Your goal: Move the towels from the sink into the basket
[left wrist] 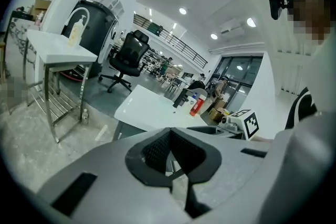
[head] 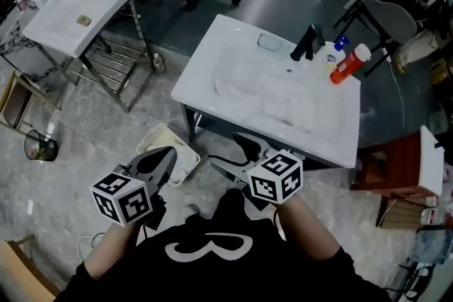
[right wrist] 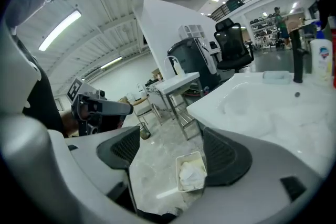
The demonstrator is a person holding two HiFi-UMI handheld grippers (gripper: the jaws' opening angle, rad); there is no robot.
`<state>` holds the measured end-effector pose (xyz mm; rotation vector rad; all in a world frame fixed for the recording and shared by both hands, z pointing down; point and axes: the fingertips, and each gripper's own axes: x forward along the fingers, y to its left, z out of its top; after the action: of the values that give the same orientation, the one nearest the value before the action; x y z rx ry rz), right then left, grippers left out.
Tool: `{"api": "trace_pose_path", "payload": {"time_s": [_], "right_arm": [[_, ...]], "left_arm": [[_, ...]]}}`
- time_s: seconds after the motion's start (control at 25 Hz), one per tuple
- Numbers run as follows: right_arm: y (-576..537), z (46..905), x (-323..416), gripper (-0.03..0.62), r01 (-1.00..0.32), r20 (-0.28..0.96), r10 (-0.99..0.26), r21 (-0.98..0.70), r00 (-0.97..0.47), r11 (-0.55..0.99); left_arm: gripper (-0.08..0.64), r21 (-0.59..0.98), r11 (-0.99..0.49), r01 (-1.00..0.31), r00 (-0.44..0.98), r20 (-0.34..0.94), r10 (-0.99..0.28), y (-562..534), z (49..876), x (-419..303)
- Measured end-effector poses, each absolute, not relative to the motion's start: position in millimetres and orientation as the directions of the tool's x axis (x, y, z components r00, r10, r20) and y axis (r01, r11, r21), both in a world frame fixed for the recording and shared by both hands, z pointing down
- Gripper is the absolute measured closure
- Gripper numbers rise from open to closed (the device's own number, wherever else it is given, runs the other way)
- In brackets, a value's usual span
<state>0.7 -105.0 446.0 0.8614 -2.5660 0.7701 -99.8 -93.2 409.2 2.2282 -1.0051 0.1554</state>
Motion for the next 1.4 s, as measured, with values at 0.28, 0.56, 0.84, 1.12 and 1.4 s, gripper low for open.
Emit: {"api": "trace_pose_path", "payload": {"time_s": [0.28, 0.56, 0.84, 1.12, 1.4], "right_arm": [[-142.1, 429.1, 89.9, 0.235, -0.71, 0.45, -0.556, -0.34, -0.699, 0.617], [-186.7, 433.3, 158.6, 0.235, -0.738, 0.48, -0.578, -0.271, -0.66, 0.618], [-232.6, 467.1, 205.2, 0.226, -0.733, 0.595, -0.519, -0.186, -0.614, 0.654], [-261.7, 520.4, 224.4, 0.19, -0.666, 0.729, -0.411, -0.082, -0.547, 0.741], [-275.9, 572.5, 230.3, 0.187, -0.578, 0.818, -0.254, -0.114, -0.516, 0.808]], "left_arm": [[0.554, 0.513, -0.527, -0.677, 0.727, 0.354, -0.589, -124.8, 393.6, -31.2], [0.554, 0.496, -0.538, -0.682, 0.725, 0.364, -0.584, -157.2, 390.5, 19.9], [0.555, 0.505, -0.499, -0.704, 0.699, 0.366, -0.615, -187.7, 390.7, 50.2], [0.555, 0.506, -0.452, -0.734, 0.655, 0.355, -0.667, -208.2, 392.5, 57.6], [0.554, 0.494, -0.433, -0.754, 0.626, 0.34, -0.702, -222.2, 399.6, 57.4]]}}
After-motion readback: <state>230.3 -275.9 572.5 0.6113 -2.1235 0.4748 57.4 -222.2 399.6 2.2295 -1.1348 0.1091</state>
